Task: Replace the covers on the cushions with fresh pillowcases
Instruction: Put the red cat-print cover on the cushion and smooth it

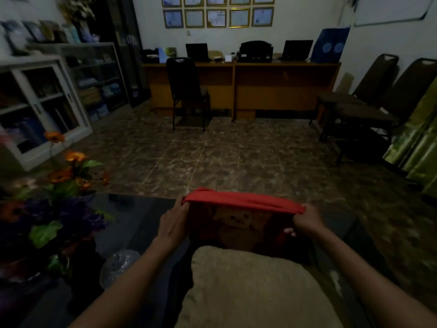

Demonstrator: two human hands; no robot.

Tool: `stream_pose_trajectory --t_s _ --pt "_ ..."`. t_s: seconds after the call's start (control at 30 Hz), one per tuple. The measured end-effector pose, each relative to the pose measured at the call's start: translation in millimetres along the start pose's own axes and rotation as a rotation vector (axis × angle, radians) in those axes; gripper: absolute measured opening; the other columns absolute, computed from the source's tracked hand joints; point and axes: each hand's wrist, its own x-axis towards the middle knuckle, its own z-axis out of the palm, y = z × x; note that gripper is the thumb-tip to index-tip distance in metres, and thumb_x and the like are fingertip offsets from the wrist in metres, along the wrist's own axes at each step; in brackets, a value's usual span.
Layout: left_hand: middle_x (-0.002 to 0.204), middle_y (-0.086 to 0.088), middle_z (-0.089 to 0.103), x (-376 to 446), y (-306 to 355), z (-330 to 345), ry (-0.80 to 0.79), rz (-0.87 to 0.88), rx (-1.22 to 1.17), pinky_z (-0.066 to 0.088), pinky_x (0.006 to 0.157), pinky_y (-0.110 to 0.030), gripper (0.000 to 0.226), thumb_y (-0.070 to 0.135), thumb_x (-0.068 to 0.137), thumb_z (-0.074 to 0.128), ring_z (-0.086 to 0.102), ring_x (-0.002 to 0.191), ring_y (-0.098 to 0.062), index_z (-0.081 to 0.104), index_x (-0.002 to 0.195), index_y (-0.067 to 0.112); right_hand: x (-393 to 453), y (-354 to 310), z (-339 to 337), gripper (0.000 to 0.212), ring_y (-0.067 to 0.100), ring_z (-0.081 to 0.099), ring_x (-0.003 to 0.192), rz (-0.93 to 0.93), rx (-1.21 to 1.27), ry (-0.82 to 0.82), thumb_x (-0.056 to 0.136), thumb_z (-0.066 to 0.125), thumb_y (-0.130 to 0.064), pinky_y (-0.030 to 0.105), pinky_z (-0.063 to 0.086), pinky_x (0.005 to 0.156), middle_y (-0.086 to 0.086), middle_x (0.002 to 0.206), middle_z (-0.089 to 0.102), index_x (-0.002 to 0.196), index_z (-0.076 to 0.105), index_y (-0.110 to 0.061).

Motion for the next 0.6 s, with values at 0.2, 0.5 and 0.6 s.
stream_pose_trajectory --t_s 0.2,0.5,0.6 --pt "0.114 -0.006 0.05 -20.1 -32.5 45.6 0.008 0.173 0.147 0.022 0.036 -0.022 0.065 0.008 0.054 0.093 0.058 0.042 -0.023 0.051 0.103 0.018 25.2 39.5 24.5 0.039 0.031 0.07 0.091 -0.229 -0.346 0.122 0.073 0.066 0.007 0.031 0.053 0.078 0.019 0.102 0.07 0.11 0.067 -0.005" --pt "0.126 -0.004 0.051 -70.8 -14.2 48.2 -0.073 0.203 0.118 0.026 0.034 -0.028 0.057 0.021 0.055 0.084 0.055 0.039 -0.019 0.055 0.104 0.028 -6.2 73.9 -3.4 0.06 0.037 0.045 0.137 -0.202 -0.736 -0.122 0.088 0.068 -0.006 0.038 0.036 0.111 0.023 0.146 0.048 0.144 0.047 -0.004" --pt "0.139 0.001 0.047 -99.3 -9.8 41.9 -0.169 0.128 0.049 0.038 0.04 -0.033 0.073 0.032 0.058 0.071 0.063 0.054 -0.023 0.05 0.128 0.031 -8.6 69.0 -13.7 0.045 0.033 0.06 0.121 -0.183 -0.646 -0.108 0.08 0.065 0.001 0.03 0.044 0.096 0.02 0.13 0.064 0.124 0.064 -0.009"
